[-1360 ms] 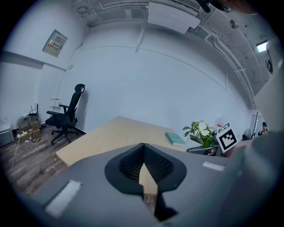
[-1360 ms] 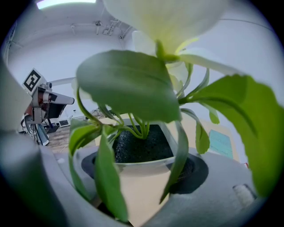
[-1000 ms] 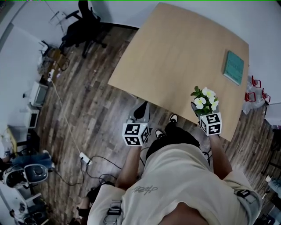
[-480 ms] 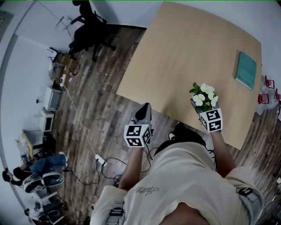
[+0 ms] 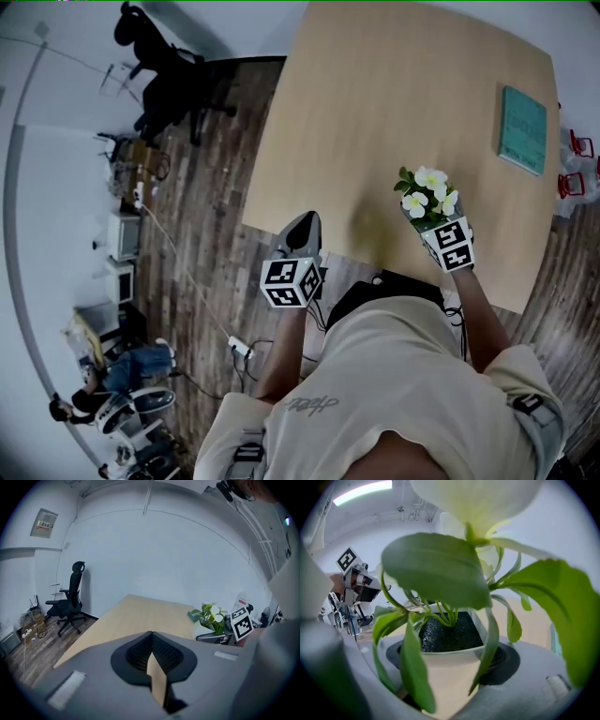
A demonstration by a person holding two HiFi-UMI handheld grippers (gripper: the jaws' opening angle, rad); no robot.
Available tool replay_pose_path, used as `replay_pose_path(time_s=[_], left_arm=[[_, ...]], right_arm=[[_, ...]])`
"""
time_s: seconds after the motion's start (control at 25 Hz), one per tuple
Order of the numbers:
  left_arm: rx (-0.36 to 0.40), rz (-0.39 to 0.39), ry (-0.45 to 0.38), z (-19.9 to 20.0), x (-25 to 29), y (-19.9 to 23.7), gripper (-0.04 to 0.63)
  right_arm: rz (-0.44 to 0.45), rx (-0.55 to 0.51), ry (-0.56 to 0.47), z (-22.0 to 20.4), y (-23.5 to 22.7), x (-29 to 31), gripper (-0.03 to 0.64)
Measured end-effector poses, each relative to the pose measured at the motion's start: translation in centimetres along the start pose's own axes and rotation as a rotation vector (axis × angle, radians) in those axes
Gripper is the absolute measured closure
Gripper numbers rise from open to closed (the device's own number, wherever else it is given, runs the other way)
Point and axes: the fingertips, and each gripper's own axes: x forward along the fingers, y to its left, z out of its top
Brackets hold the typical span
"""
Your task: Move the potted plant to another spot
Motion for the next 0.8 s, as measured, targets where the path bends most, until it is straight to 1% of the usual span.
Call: replay_pose_path(time_s=[0.12, 0.28, 0.44, 0.56, 0.68, 0.8], left_arm=[[0.006, -0.006, 0.01, 0.9, 1.3, -0.3, 0.581], [0.001, -0.035, 0.016, 1.7, 2.9, -0.7, 0.581], [0.013, -0.058, 0.015, 2.2, 4.3, -0.9, 0.581], [0.026, -0.079, 0.006, 2.6, 5.1, -1.0, 0.581], [0.038, -0.106, 0.0, 3.3, 5.5, -0.2, 0.581], [0.052, -0.13, -0.001, 3.8, 5.9, 1.6, 0.581]], right_arm=[[0.001, 0.011, -0.005, 0.0, -0.9, 0.3, 0.275], [-0.007, 0.003, -0.009, 0.5, -1.7, 0.4, 0.275], [-0.023, 0.014, -0.006, 0.1, -2.2, 0.4, 0.275], [-0.037, 0.029, 0.015, -0.5, -2.2, 0.3, 0.275], [-0.058, 0.037, 0.033, -0.3, -1.7, 0.4, 0.274], [-0.083, 0.038, 0.038, 0.5, -0.8, 1.3, 0.274]])
